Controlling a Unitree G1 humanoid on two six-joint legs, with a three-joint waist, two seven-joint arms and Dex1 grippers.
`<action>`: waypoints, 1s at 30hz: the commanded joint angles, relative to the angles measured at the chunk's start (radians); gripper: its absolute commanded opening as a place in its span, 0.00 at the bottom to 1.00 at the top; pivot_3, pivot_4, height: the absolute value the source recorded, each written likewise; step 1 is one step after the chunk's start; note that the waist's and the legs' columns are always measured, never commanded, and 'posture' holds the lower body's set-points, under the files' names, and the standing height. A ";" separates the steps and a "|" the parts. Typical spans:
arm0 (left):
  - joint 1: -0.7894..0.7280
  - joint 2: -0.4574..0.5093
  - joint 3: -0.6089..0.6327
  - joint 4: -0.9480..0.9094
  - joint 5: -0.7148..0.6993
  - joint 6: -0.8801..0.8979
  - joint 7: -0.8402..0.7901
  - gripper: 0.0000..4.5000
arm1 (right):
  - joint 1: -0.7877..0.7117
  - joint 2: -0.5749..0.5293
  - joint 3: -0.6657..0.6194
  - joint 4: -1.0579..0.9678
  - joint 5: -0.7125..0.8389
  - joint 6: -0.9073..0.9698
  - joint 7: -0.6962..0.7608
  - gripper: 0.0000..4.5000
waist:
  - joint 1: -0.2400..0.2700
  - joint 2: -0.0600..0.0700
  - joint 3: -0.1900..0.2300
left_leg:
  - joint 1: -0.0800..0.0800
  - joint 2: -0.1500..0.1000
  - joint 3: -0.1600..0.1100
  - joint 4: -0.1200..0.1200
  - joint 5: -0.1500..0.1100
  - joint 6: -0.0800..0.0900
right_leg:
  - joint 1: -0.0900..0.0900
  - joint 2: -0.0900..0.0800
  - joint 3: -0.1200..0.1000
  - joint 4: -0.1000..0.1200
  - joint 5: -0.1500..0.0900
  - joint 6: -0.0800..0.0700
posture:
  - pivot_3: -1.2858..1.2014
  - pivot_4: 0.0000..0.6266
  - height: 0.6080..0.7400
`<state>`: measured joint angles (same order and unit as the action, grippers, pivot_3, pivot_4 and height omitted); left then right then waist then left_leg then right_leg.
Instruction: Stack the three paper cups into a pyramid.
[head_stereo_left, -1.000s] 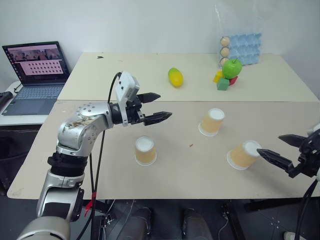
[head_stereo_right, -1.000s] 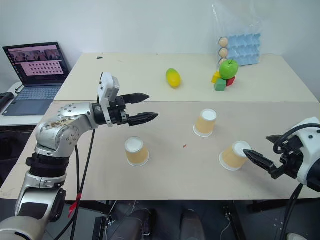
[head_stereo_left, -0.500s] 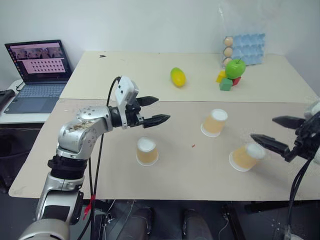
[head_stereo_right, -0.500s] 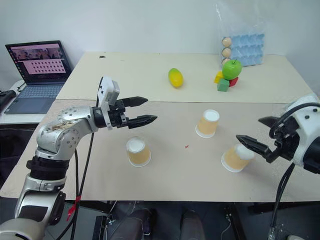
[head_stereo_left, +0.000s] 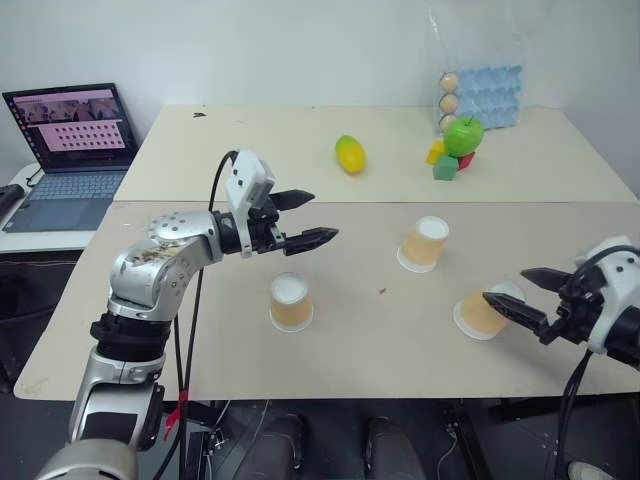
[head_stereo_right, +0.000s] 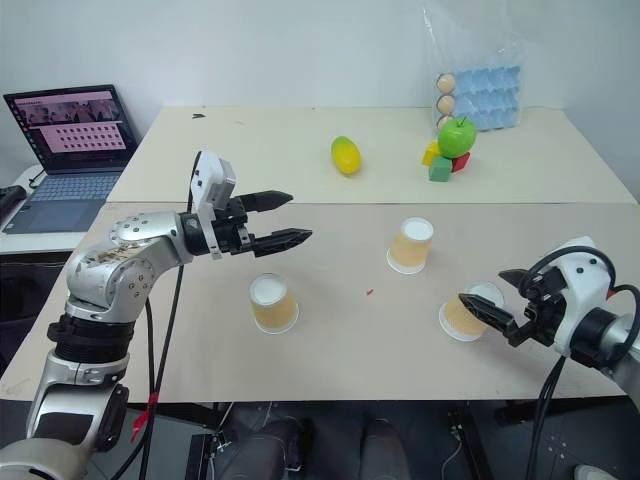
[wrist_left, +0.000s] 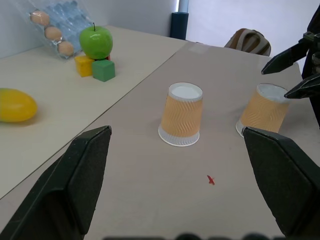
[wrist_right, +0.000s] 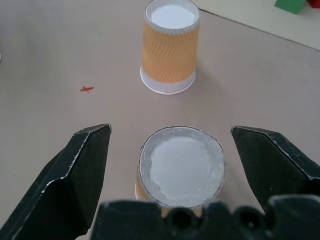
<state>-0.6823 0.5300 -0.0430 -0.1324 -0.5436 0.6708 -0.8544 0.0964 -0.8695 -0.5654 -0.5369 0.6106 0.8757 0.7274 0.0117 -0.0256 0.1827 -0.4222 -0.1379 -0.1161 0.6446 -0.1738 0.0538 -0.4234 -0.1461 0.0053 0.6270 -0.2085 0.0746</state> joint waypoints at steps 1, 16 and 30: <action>-0.001 0.015 0.023 -0.045 -0.004 0.006 0.008 0.99 | -0.024 0.013 0.009 -0.005 0.000 -0.030 -0.021 1.00 | 0.000 0.000 0.000 | 0.000 0.000 0.000 0.000 0.000 0.000 | 0.000 0.000 0.000 0.000 0.000 0.000 | 0.52 0.24 1.00; 0.000 0.019 0.029 -0.062 -0.009 0.027 0.024 0.99 | -0.017 0.009 0.006 0.074 -0.032 -0.087 -0.011 1.00 | 0.000 0.000 0.000 | 0.000 0.000 0.001 0.000 0.000 0.000 | 0.000 0.000 0.001 0.000 0.000 0.001 | 0.52 0.24 1.00; -0.008 0.028 0.030 -0.059 -0.007 0.028 0.020 1.00 | 0.044 0.065 0.055 0.104 -0.070 -0.140 -0.022 0.84 | 0.000 0.000 0.000 | 0.001 0.000 0.003 0.000 0.000 0.000 | 0.000 0.001 0.002 0.000 -0.001 0.003 | 0.52 0.24 1.00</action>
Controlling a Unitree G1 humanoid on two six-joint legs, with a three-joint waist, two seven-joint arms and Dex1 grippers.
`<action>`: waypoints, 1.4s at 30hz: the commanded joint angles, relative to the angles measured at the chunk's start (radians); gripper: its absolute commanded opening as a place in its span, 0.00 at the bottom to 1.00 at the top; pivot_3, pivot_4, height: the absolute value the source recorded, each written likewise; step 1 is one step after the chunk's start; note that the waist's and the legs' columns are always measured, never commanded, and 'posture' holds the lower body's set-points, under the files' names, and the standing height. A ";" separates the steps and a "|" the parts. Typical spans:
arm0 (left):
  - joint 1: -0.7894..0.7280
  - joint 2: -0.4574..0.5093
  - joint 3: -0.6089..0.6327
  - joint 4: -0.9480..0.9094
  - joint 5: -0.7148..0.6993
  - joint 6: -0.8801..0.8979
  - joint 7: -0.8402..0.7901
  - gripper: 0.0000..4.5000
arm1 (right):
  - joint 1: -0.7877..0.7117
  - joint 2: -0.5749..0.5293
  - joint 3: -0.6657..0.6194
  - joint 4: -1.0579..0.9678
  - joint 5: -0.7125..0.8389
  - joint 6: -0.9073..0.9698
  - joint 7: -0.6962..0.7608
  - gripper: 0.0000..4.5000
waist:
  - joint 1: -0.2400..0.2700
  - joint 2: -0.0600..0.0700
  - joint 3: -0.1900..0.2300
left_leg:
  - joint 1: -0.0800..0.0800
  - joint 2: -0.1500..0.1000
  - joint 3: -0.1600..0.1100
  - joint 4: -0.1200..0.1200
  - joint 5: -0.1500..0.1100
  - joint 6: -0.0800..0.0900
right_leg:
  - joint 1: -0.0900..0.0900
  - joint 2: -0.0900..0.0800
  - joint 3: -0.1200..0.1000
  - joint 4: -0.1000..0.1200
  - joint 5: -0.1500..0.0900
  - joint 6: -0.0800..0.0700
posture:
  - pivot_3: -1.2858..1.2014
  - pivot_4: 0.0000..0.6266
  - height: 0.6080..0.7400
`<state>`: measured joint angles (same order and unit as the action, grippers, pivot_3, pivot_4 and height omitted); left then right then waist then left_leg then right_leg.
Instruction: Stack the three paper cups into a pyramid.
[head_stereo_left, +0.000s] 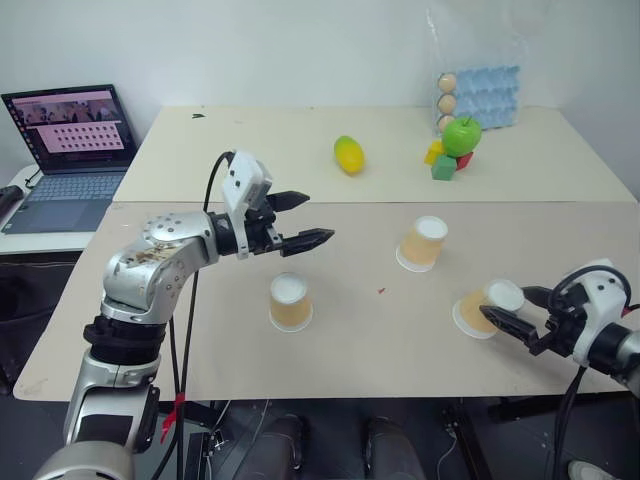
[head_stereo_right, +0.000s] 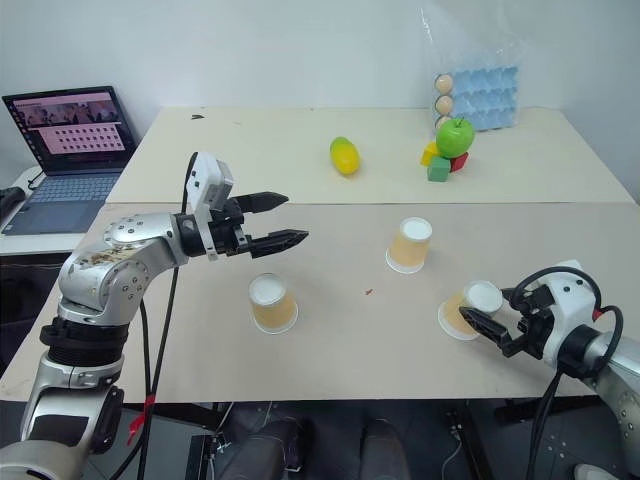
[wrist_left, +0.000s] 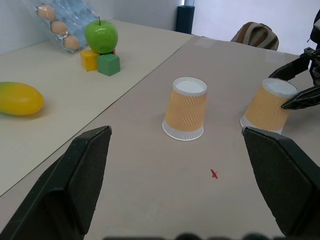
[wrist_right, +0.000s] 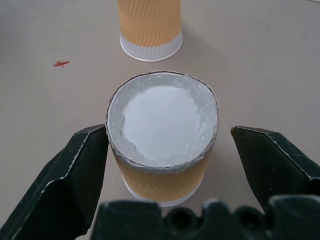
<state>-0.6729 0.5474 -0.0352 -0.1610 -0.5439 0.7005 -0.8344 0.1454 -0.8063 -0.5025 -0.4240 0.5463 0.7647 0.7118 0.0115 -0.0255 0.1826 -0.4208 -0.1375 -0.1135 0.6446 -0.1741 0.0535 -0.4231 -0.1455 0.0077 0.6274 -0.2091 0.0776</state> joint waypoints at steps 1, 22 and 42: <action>-0.016 0.011 0.022 -0.032 -0.006 -0.002 0.001 1.00 | -0.009 0.001 -0.007 -0.007 -0.007 -0.030 -0.007 0.77 | 0.000 0.000 0.000 | 0.000 0.000 0.000 0.000 0.000 0.000 | 0.000 0.000 0.000 0.000 0.000 0.000 | 0.52 0.24 1.00; -0.005 0.004 0.021 -0.041 0.007 -0.014 0.022 1.00 | -0.485 0.023 0.445 -0.073 -0.001 0.131 -0.062 0.54 | -0.004 0.000 0.000 | 0.000 0.001 0.002 0.000 0.000 0.000 | -0.001 0.001 0.001 -0.001 0.001 -0.001 | 0.52 0.24 1.00; 0.026 0.006 0.042 -0.087 -0.005 -0.001 0.072 1.00 | -0.547 0.121 0.535 0.030 -0.074 0.074 -0.044 1.00 | -0.002 0.000 0.000 | -0.001 0.000 0.002 0.000 0.000 0.001 | -0.002 0.002 0.001 0.000 0.004 -0.004 | 0.52 0.24 1.00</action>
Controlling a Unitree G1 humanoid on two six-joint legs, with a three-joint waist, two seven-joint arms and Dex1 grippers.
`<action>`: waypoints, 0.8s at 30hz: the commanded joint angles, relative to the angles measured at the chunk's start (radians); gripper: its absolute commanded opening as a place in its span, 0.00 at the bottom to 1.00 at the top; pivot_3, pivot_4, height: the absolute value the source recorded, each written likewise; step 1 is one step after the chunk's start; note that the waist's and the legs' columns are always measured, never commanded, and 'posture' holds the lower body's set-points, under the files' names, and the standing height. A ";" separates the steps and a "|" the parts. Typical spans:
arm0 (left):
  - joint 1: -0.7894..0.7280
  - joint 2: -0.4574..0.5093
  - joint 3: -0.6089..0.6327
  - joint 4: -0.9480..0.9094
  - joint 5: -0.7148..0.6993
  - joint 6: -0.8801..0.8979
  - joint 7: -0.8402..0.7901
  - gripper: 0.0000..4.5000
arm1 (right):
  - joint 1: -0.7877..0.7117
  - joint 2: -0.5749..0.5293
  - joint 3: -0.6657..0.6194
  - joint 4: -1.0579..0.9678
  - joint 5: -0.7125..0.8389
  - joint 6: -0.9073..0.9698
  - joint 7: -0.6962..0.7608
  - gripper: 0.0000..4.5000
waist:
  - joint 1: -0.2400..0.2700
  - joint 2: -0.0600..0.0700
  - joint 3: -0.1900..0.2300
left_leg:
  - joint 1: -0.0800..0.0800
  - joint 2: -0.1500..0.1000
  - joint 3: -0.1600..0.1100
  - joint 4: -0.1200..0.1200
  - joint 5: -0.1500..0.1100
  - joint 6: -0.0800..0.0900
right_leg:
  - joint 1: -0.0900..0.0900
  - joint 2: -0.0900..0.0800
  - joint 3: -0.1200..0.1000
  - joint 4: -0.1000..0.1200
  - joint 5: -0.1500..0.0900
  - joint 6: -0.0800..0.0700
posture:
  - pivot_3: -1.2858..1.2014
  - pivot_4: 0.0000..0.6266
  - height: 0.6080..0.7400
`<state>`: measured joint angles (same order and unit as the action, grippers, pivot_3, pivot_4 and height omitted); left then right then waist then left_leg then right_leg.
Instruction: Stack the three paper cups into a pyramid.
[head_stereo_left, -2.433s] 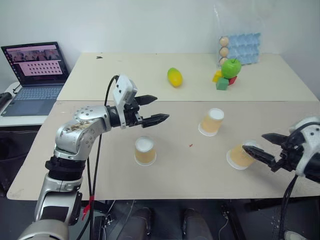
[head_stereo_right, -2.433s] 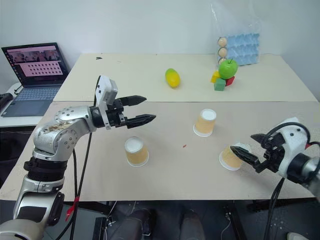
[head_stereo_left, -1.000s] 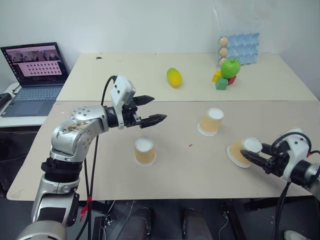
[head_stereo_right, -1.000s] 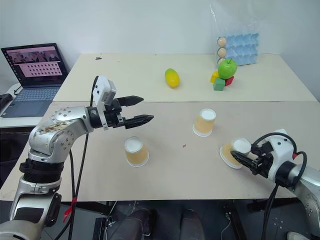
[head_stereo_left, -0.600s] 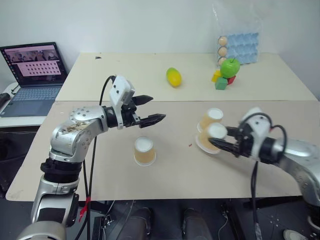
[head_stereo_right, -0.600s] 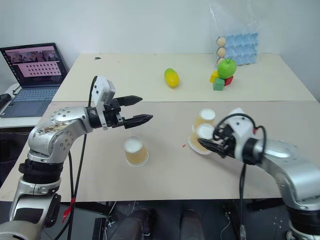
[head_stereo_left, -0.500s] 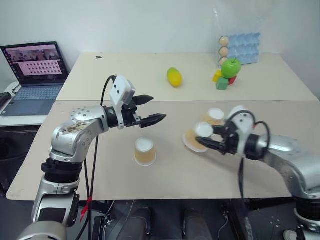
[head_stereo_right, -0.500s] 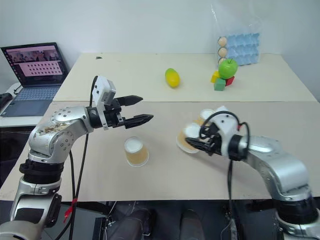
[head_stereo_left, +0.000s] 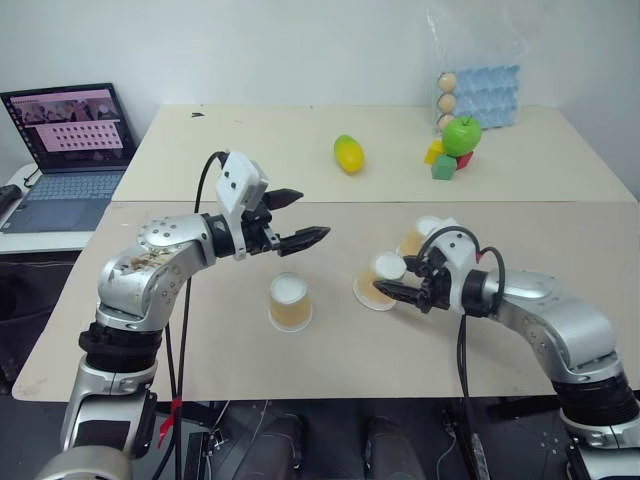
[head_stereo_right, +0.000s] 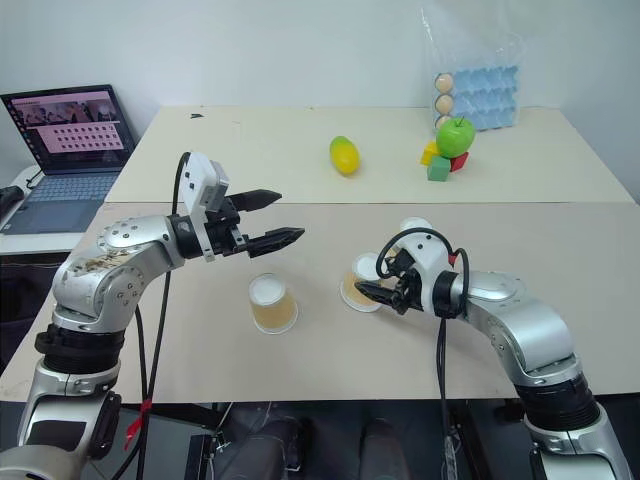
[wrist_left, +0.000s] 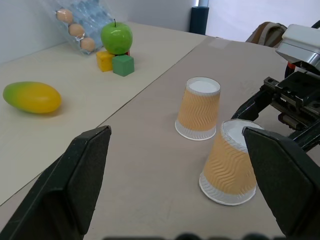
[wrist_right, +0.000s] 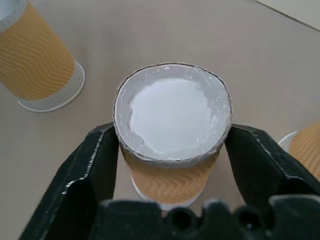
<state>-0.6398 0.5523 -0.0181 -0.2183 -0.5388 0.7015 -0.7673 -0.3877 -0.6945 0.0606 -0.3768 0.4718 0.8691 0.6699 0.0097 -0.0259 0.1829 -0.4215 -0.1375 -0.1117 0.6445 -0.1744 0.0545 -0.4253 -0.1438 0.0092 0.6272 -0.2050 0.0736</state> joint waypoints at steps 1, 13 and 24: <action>-0.009 0.000 0.024 -0.028 -0.011 -0.002 0.004 1.00 | -0.017 0.013 -0.036 -0.023 0.012 -0.023 0.001 1.00 | 0.000 0.000 0.000 | 0.000 0.000 0.000 0.000 0.000 0.000 | 0.000 0.000 0.000 0.000 0.000 0.000 | 0.52 0.24 1.00; -0.014 -0.016 0.015 -0.011 -0.009 -0.012 0.001 1.00 | 0.129 -0.262 -0.454 -0.081 0.268 0.093 0.220 1.00 | 0.012 0.000 0.000 | -0.001 0.000 0.000 0.000 -0.001 0.001 | 0.001 0.000 -0.001 -0.002 0.000 0.000 | 0.52 0.24 1.00; -0.015 -0.032 0.010 -0.010 -0.001 -0.015 0.007 1.00 | 0.066 -0.153 -0.252 0.227 -0.045 -0.248 0.099 1.00 | -0.011 0.000 0.000 | 0.002 0.003 0.004 0.000 -0.003 -0.004 | 0.001 0.000 0.002 -0.001 -0.001 0.003 | 0.52 0.24 1.00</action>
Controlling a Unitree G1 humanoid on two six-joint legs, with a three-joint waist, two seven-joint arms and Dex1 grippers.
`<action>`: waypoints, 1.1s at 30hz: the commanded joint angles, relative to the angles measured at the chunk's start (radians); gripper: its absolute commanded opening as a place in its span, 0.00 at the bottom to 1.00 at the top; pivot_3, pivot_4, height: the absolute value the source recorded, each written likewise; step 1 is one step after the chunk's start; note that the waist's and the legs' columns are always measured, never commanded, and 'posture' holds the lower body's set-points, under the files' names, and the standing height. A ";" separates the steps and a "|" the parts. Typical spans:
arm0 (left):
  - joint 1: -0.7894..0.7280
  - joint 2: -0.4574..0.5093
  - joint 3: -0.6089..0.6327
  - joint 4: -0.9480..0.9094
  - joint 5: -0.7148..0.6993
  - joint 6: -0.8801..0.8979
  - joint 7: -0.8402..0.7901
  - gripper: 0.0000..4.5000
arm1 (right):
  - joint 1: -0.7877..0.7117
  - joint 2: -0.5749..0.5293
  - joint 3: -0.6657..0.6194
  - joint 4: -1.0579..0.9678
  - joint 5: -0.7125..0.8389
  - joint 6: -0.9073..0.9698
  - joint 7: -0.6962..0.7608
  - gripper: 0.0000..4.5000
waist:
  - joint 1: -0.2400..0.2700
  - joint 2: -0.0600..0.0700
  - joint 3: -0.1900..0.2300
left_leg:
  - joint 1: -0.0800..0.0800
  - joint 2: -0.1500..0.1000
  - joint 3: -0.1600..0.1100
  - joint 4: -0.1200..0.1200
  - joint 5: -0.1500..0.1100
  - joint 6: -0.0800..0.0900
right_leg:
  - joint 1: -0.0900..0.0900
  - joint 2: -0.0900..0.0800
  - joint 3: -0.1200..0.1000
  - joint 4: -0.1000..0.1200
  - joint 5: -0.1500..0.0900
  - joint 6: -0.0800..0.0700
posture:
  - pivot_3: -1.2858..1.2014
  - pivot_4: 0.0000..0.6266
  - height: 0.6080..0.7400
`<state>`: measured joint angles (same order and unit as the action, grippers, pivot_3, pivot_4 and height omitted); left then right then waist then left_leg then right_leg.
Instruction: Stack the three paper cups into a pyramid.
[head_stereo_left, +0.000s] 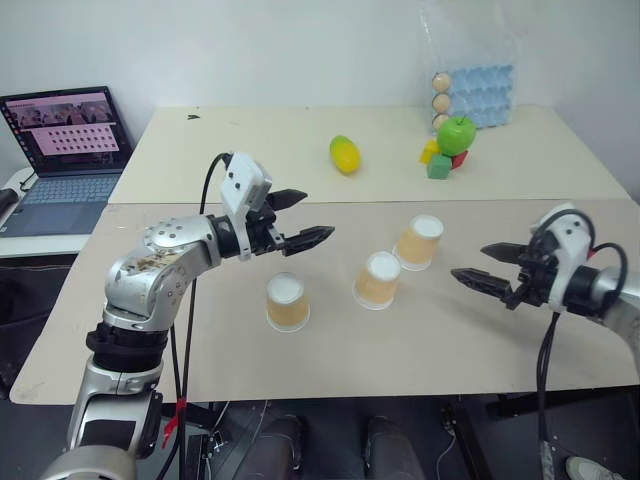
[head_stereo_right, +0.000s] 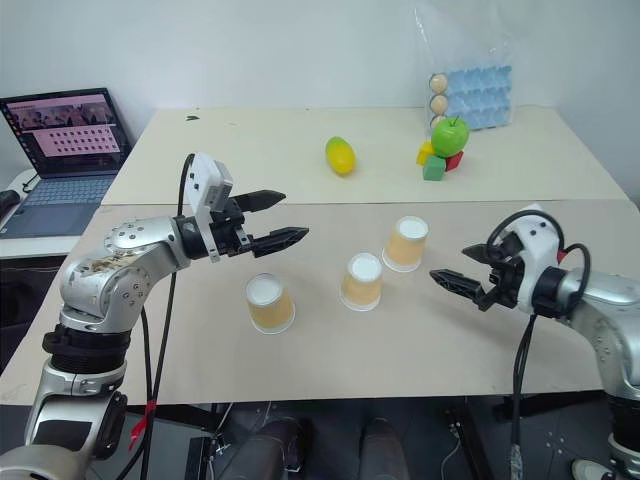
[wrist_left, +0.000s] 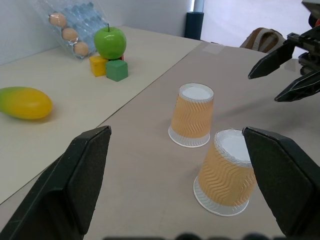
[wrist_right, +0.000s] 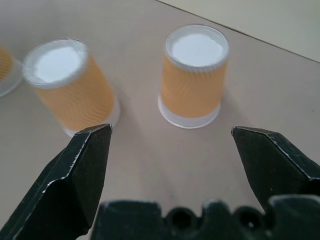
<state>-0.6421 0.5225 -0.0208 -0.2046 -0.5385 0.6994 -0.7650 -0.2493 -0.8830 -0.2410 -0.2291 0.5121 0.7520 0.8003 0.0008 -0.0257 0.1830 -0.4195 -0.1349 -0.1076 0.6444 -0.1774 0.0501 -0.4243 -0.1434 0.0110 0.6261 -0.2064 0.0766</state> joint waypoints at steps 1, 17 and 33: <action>-0.011 -0.003 0.013 -0.028 -0.002 -0.011 0.007 1.00 | -0.105 0.059 0.082 0.137 -0.120 -0.175 -0.039 1.00 | -0.004 0.000 0.000 | 0.000 0.000 0.000 0.000 0.000 0.000 | 0.000 0.000 0.000 0.000 0.002 -0.003 | 0.52 0.24 1.00; 0.007 0.003 0.018 -0.053 -0.001 -0.006 0.023 1.00 | -0.307 0.174 0.181 0.453 -0.238 -0.373 0.026 1.00 | -0.006 0.000 0.000 | 0.000 0.001 0.000 0.000 0.003 0.005 | 0.000 0.004 0.002 0.000 0.004 -0.005 | 0.52 0.24 1.00; 0.023 -0.003 0.012 -0.066 0.004 -0.011 0.040 1.00 | -0.441 0.270 0.235 0.505 -0.262 -0.374 0.063 1.00 | -0.015 0.000 0.000 | 0.000 0.001 0.000 0.000 0.003 0.004 | -0.001 0.005 0.003 0.000 0.004 -0.005 | 0.52 0.24 1.00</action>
<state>-0.6174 0.5189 -0.0212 -0.2276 -0.5320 0.6995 -0.7298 -0.6644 -0.6156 -0.0058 0.2759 0.2549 0.4039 0.8618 -0.0142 -0.0256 0.1831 -0.4195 -0.1335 -0.1072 0.6444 -0.1746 0.0544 -0.4251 -0.1379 0.0136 0.6264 -0.2024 0.0713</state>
